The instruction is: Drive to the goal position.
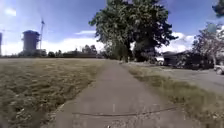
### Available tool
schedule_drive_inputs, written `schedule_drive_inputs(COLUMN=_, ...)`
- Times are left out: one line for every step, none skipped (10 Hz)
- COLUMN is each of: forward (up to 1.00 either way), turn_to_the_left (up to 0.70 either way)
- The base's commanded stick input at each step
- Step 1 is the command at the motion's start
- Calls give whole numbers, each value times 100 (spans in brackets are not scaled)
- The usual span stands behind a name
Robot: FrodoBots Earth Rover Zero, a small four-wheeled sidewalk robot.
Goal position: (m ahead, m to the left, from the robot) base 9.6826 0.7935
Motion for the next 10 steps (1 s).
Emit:
schedule_drive_inputs(forward=100, turn_to_the_left=0)
schedule_drive_inputs(forward=100, turn_to_the_left=0)
schedule_drive_inputs(forward=100, turn_to_the_left=0)
schedule_drive_inputs(forward=100, turn_to_the_left=0)
schedule_drive_inputs(forward=100, turn_to_the_left=0)
schedule_drive_inputs(forward=100, turn_to_the_left=0)
schedule_drive_inputs(forward=100, turn_to_the_left=0)
schedule_drive_inputs(forward=100, turn_to_the_left=0)
schedule_drive_inputs(forward=100, turn_to_the_left=0)
schedule_drive_inputs(forward=100, turn_to_the_left=1)
